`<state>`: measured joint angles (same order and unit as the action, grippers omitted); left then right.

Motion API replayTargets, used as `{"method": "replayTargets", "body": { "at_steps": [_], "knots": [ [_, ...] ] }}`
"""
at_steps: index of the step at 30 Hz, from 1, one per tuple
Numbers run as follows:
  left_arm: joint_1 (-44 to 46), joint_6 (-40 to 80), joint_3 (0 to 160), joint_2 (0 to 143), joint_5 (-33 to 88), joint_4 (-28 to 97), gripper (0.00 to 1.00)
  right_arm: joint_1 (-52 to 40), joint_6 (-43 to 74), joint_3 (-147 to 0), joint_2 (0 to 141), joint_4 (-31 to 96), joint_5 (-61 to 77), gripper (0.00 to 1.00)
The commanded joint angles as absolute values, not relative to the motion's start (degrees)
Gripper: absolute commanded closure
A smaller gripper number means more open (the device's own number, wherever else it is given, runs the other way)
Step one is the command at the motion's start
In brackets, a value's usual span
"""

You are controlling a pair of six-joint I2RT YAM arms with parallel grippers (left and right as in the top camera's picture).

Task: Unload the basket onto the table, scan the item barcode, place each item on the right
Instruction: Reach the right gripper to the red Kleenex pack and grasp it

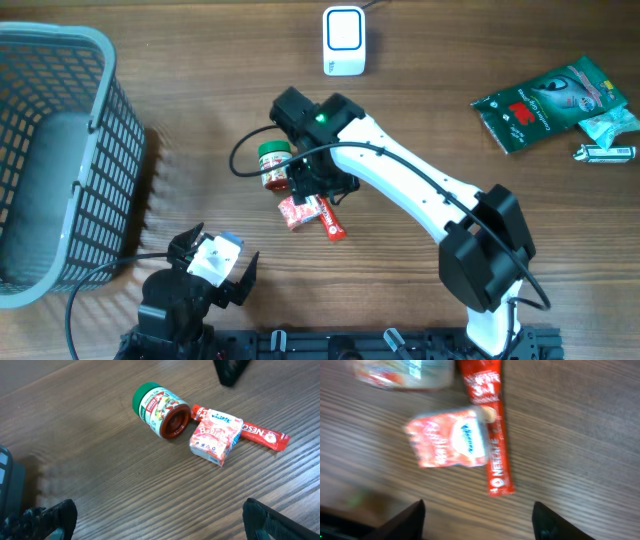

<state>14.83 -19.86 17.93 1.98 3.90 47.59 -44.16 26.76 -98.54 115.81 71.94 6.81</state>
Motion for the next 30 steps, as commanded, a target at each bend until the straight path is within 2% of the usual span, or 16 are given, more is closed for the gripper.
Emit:
{"method": "replayTargets", "body": {
  "at_steps": [1, 6, 15, 20, 21, 22, 23, 25, 26, 29, 30],
  "knots": [
    [14.5, -20.6, 17.7, 1.7, 3.9, 47.4, 0.0, -41.8, 19.7, -90.0, 116.0, 63.8, 15.1, 0.41],
    [14.5, -20.6, 17.7, 1.7, 3.9, 47.4, 0.0, -41.8, 18.0, -87.5, 116.1, 56.2, 17.5, 0.38],
    [14.5, -20.6, 17.7, 1.7, 4.0, 47.4, 0.0, -41.7, 18.1, -83.8, 119.5, 47.7, 16.3, 0.43],
    [14.5, -20.6, 17.7, 1.7, 4.0, 47.4, 0.0, -41.8, 18.0, -83.8, 119.9, 47.4, 16.1, 0.8],
    [14.5, -20.6, 17.7, 1.7, 3.9, 47.4, 0.0, -41.8, 18.0, -83.8, 119.9, 47.3, 16.1, 0.79],
    [14.5, -20.6, 17.7, 1.7, 3.9, 47.4, 0.0, -41.8, 18.0, -83.7, 120.1, 47.2, 16.1, 0.69],
    [14.5, -20.6, 17.7, 1.7, 4.0, 47.4, 0.0, -41.8, 18.1, -83.6, 120.3, 47.2, 16.1, 0.66],
    [14.5, -20.6, 17.7, 1.7, 3.9, 47.4, 0.0, -41.8, 18.2, -83.6, 121.8, 48.1, 17.1, 0.69],
    [14.5, -20.6, 17.7, 1.7, 4.0, 47.4, 0.0, -41.8, 18.2, -83.5, 122.9, 48.5, 17.9, 0.74],
    [14.5, -20.6, 17.7, 1.7, 4.0, 47.4, 0.0, -41.8, 18.2, -83.5, 123.7, 48.7, 18.1, 0.96],
    [14.5, -20.6, 17.7, 1.7, 4.0, 47.4, 0.0, -41.8, 18.2, -83.5, 123.7, 48.8, 18.5, 0.96]
  ]
}}
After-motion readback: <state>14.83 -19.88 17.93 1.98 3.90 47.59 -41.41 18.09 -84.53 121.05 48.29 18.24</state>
